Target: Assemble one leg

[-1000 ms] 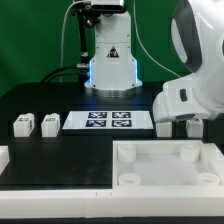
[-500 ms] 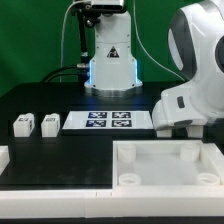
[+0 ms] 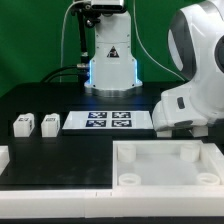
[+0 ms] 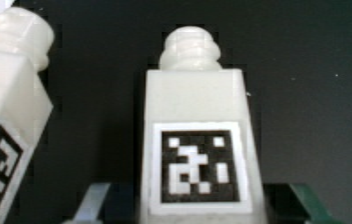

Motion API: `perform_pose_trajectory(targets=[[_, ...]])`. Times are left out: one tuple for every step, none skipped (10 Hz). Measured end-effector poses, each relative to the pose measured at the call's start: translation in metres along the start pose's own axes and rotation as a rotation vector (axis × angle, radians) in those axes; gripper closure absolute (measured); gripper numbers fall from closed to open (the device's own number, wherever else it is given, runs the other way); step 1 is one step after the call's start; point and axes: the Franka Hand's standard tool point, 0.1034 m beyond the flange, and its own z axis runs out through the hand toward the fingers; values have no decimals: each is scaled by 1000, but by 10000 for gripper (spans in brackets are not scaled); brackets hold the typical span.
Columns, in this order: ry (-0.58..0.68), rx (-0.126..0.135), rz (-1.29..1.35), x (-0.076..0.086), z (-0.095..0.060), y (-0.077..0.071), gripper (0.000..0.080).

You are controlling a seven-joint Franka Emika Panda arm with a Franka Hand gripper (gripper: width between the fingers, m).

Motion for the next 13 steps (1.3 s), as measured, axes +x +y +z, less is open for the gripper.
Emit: perform_pose_trajectory(targets=[[0,0,0,0,0,0,510],[0,0,0,0,0,0,510],[0,0,0,0,0,0,510],[0,0,0,0,0,0,510],[-1,-2,-9,0,-3,0,510],[3,-4,-41,-2,-21,1,509],[15,-4,-79,-7,-45,5,509],[48,-3,-102,-14,-71,10,509],[44,-1,-116,-23,-88,15,509],[109,4,-124,-21,-110,22,509],[237,0,-120,-24,-137,30,509],[350,-15,-105,-35,-158,36,509],[410,-21,-103,-36,-173,37,509]])
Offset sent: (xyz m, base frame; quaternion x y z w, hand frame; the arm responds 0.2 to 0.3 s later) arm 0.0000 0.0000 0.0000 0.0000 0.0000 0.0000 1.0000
